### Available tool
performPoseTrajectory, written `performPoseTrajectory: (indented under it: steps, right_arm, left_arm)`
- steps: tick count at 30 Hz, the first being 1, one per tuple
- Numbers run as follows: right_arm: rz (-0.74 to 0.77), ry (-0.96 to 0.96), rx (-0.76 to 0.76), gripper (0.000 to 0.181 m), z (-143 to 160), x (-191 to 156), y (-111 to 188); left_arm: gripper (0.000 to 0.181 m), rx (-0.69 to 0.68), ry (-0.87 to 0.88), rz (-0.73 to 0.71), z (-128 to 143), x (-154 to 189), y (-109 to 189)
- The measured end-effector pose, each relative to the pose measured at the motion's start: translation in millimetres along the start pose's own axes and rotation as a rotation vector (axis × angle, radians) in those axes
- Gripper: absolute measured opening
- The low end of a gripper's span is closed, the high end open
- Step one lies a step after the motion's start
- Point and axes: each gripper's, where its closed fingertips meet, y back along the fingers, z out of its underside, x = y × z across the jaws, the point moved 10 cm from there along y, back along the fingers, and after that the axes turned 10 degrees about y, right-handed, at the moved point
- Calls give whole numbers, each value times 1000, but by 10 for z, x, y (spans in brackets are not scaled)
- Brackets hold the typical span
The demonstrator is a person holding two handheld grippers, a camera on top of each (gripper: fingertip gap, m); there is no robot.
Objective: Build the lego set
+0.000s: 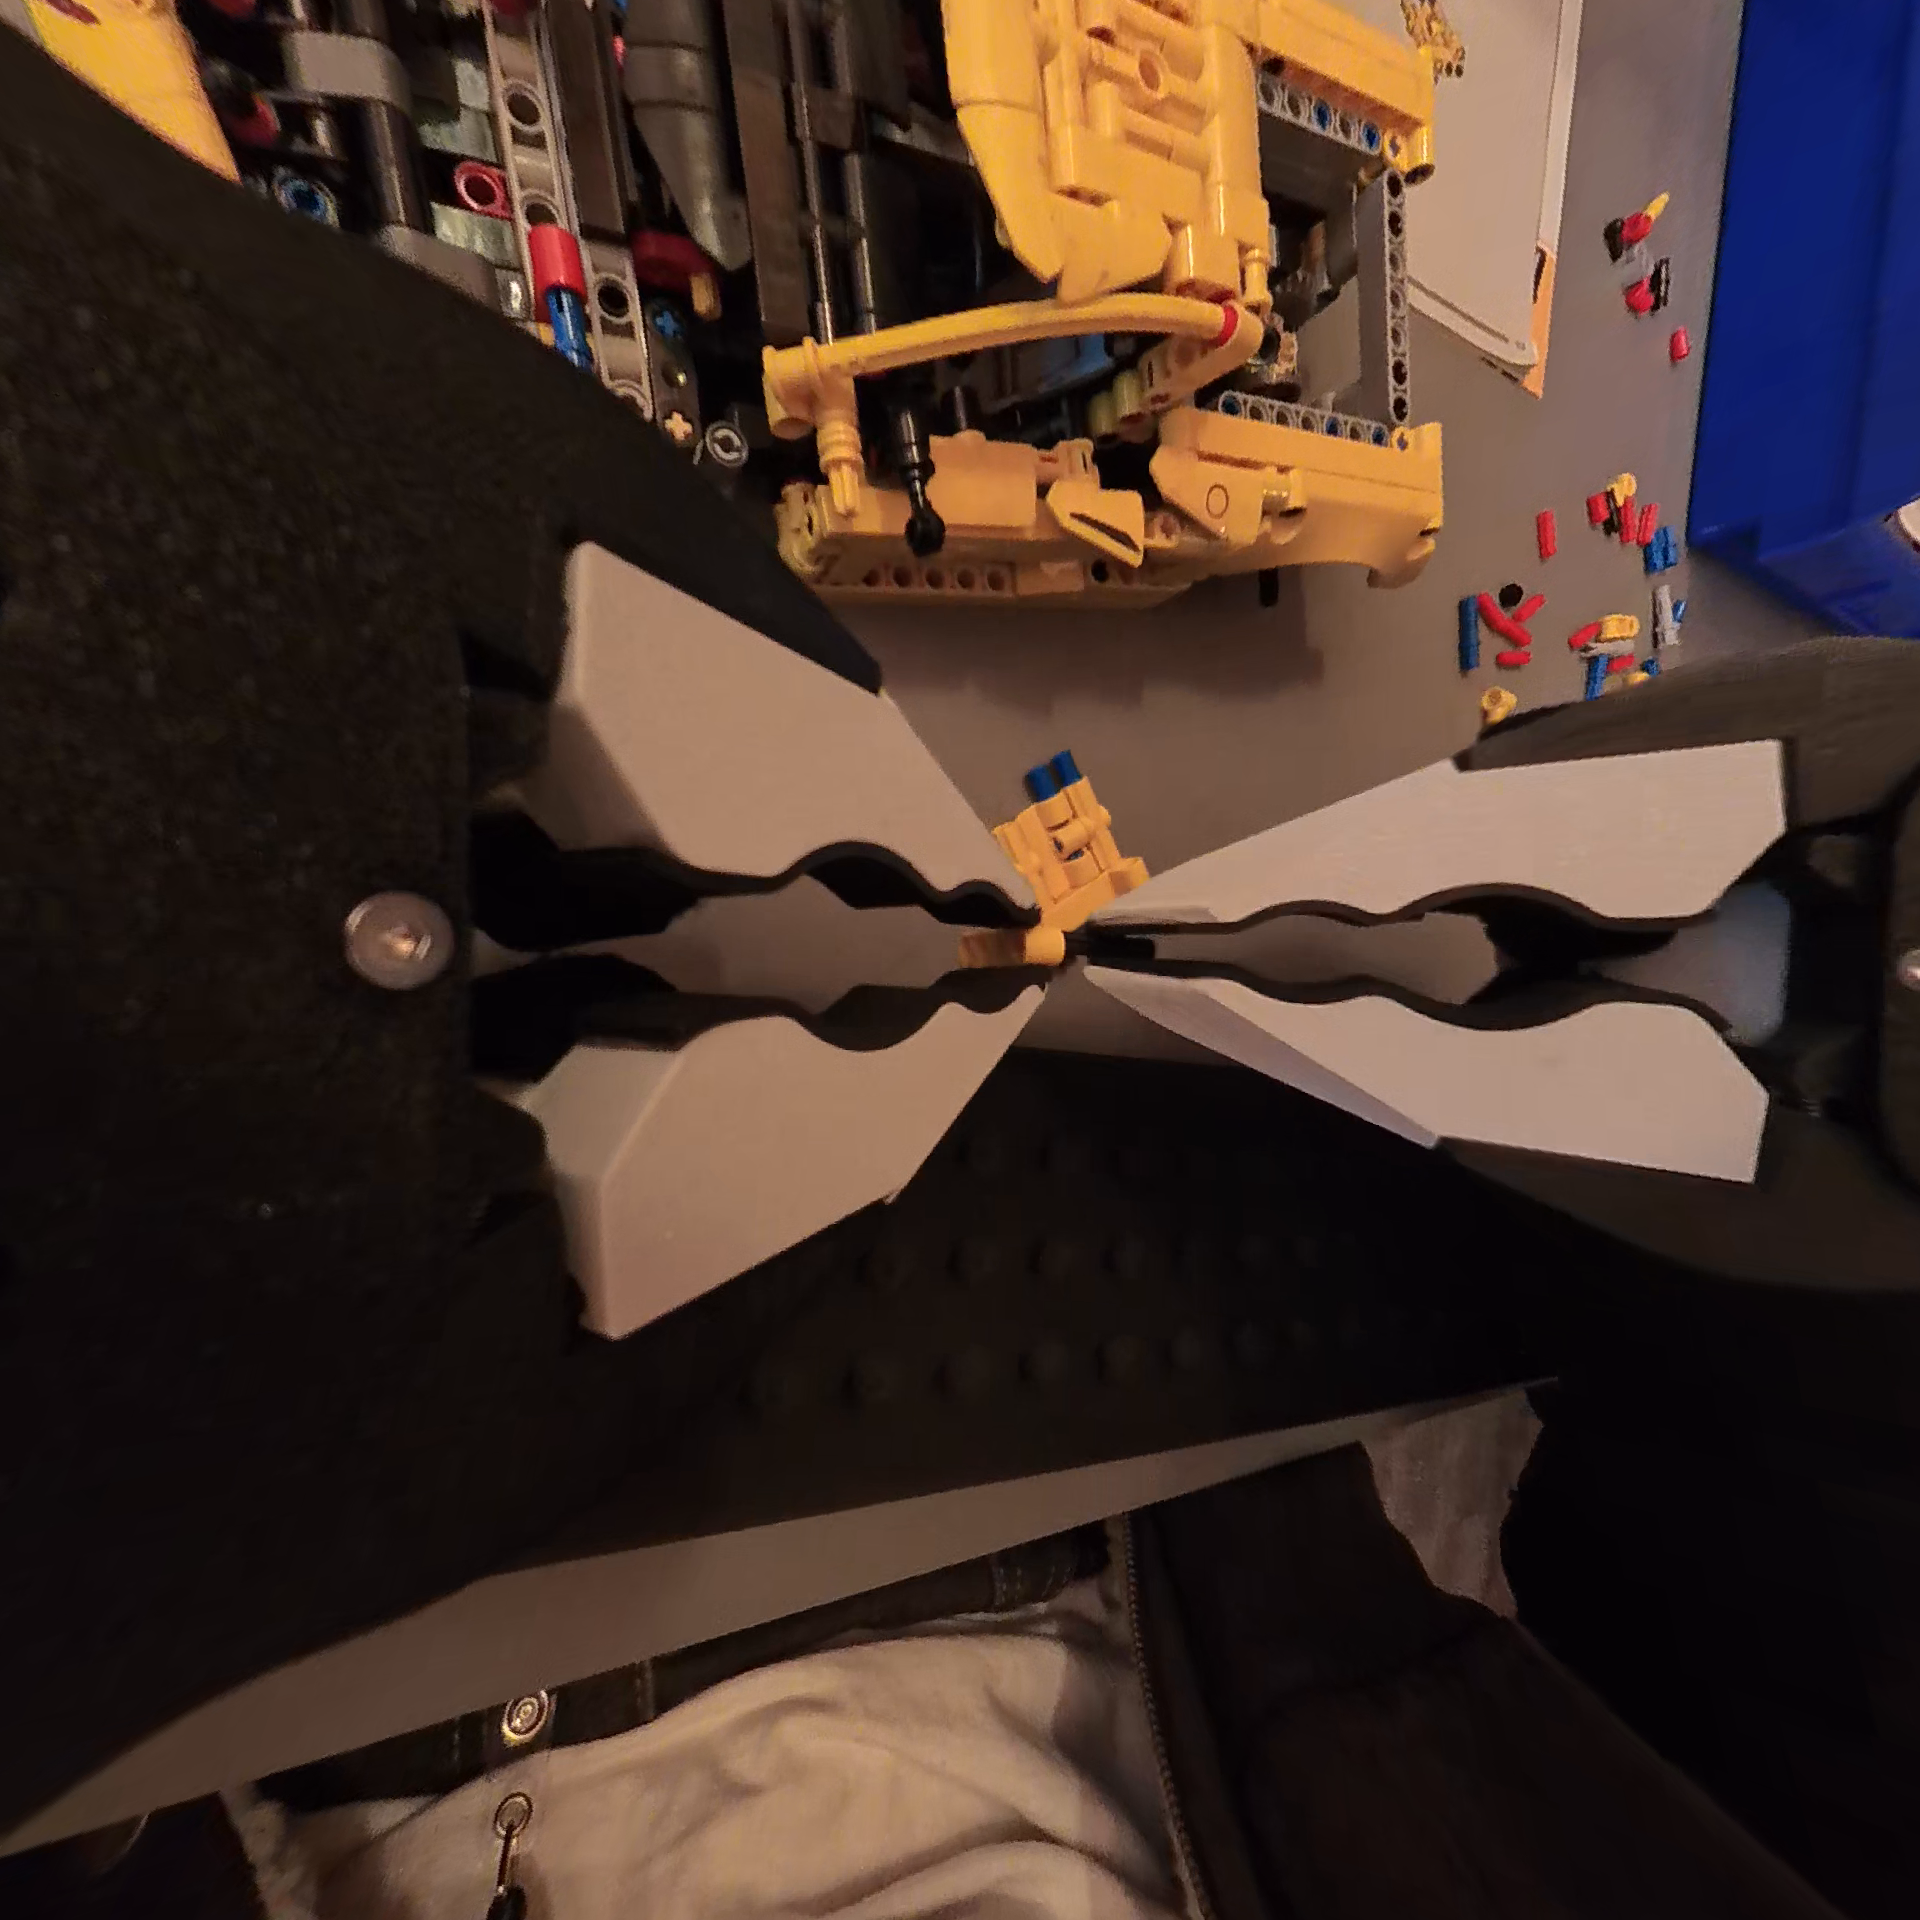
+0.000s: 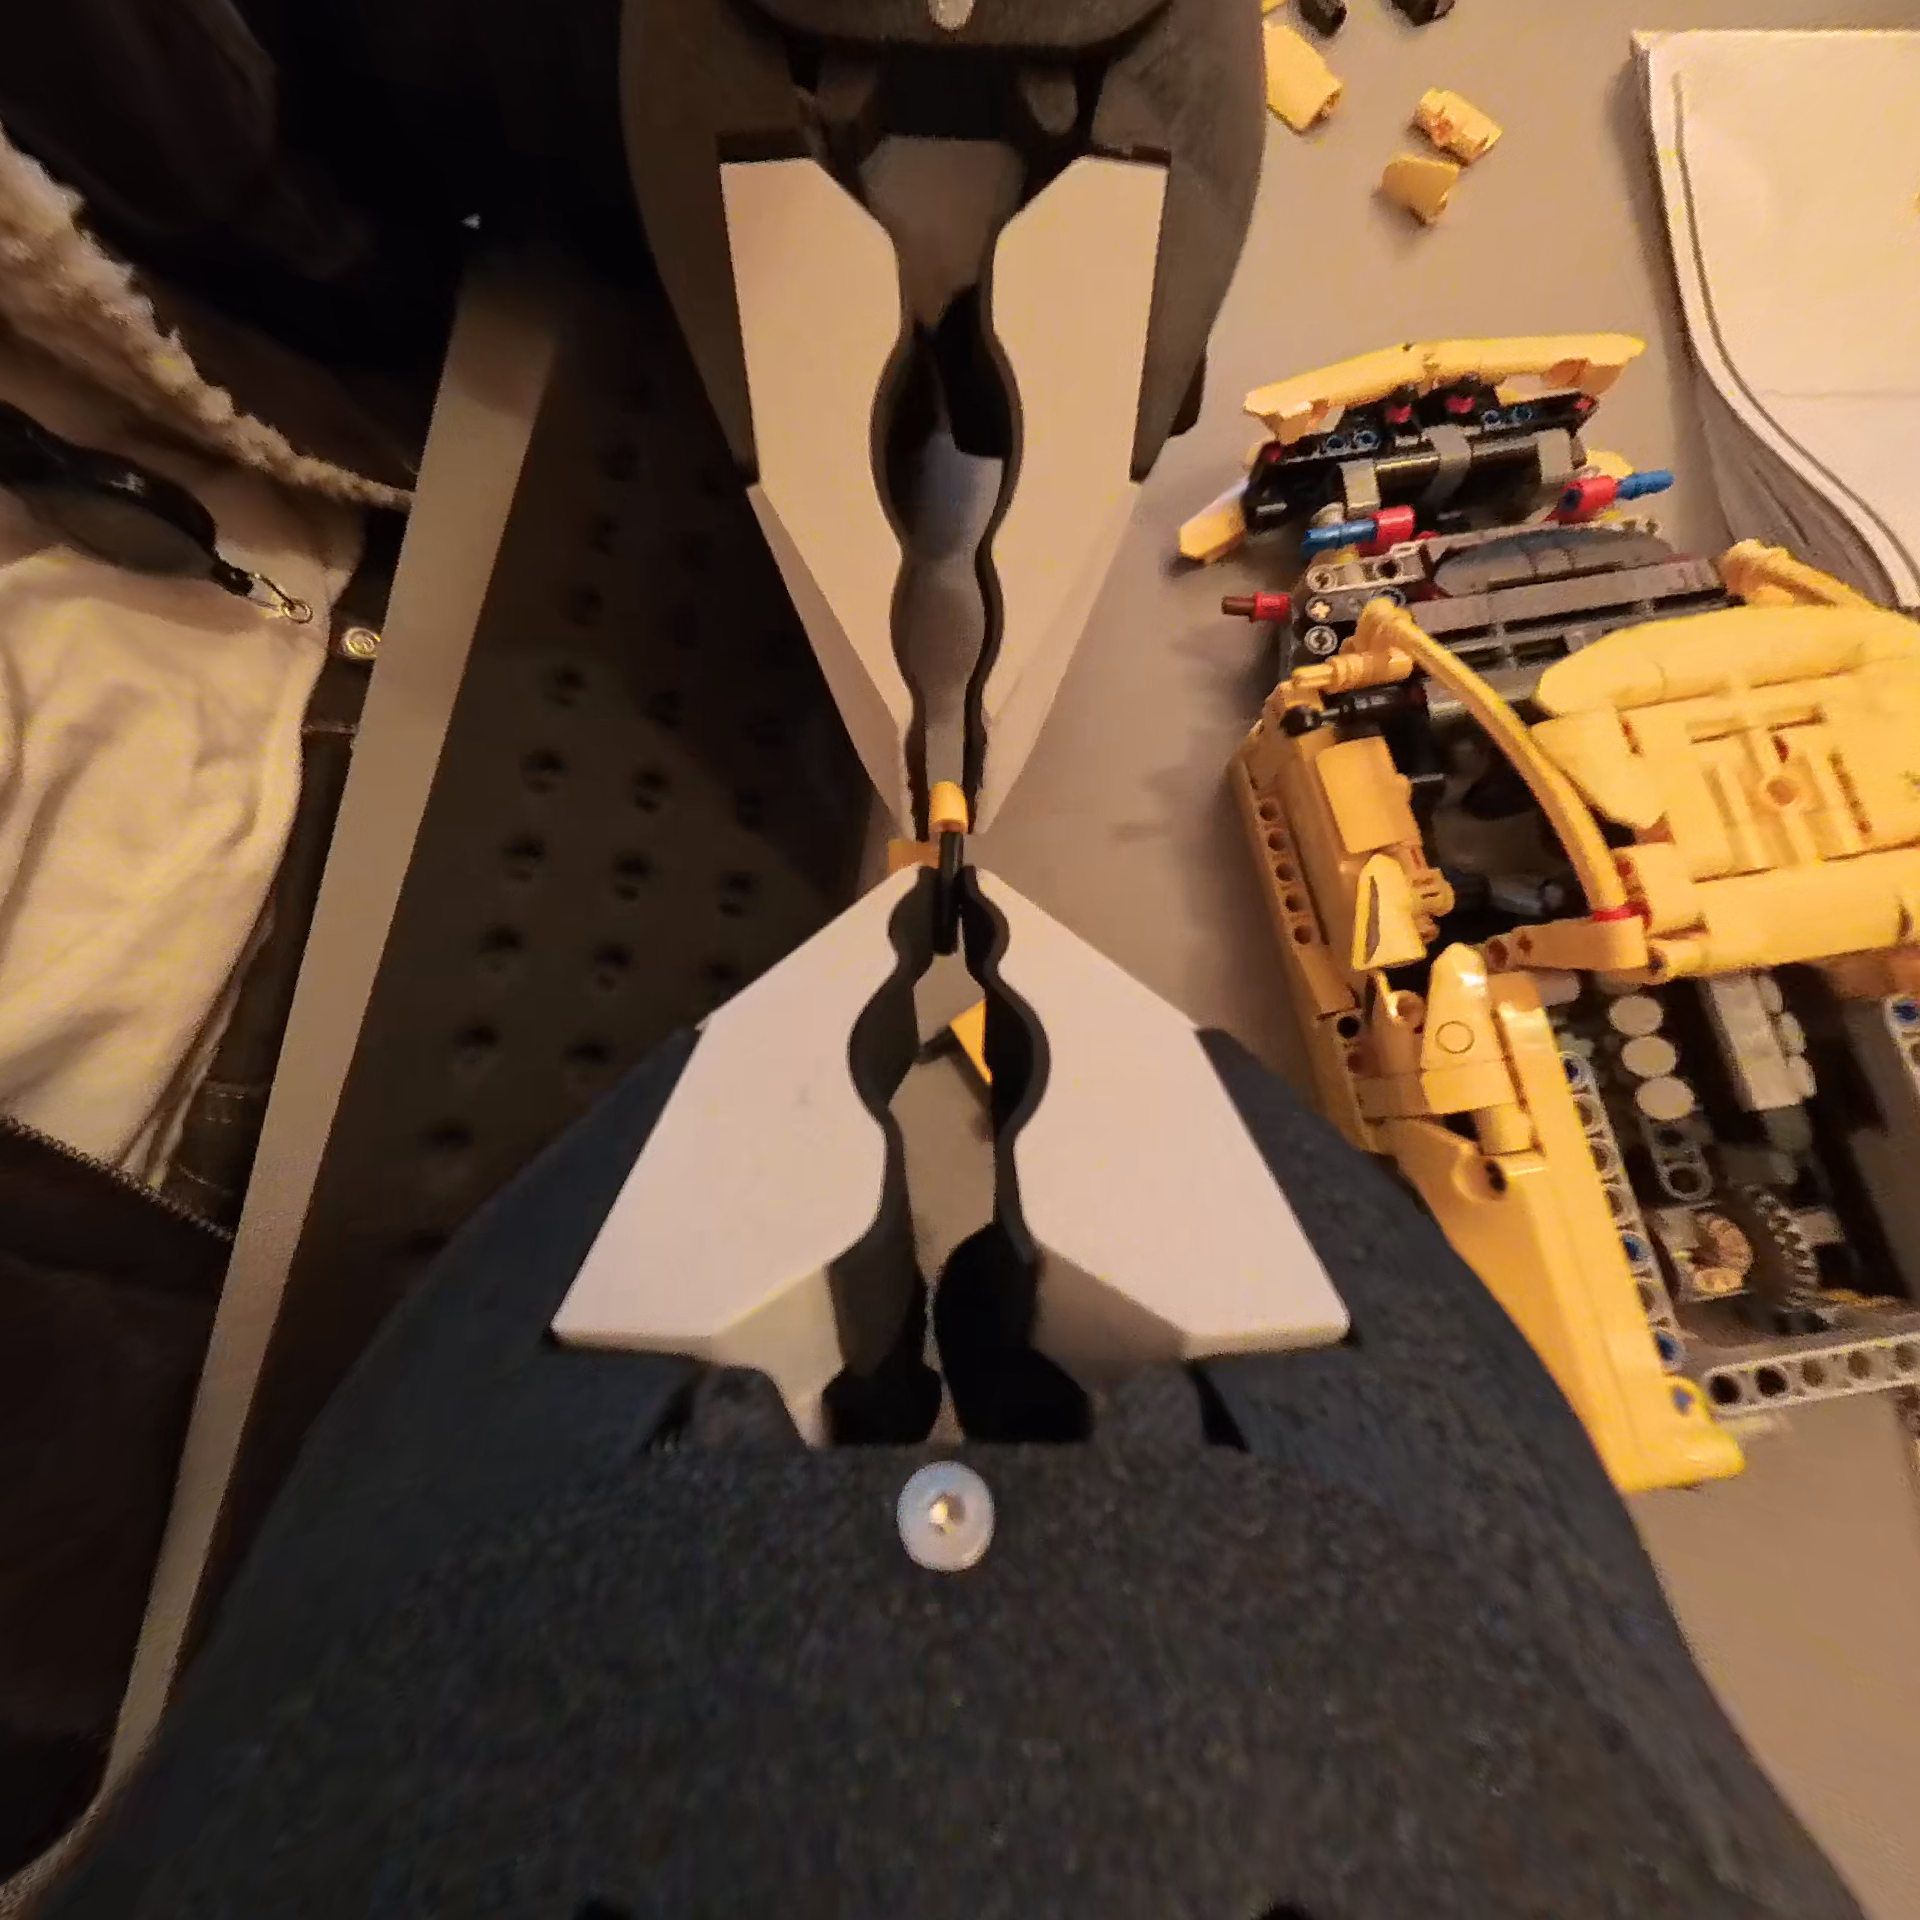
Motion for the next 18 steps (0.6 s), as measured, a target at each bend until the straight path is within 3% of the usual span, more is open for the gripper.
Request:
performPoseTrajectory:
  steps: [9, 13, 16, 18]
  right_arm:
    - [4, -24, 39, 3, 75, -5, -37]
    - [-1, -24, -120, 3, 170, -20, -29]
    - [71, 26, -294, 3, 336, -22, 204]
    - [50, -13, -332, 3, 519, -36, 296]
  left_arm:
    - [7, -21, 3, -11, 18, -14, -20]
    - [7, -16, 18, -26, 22, -41, -4]
    - [7, -7, 26, -18, 20, -46, 7]
    - [7, -20, 21, -17, 26, -39, -8]
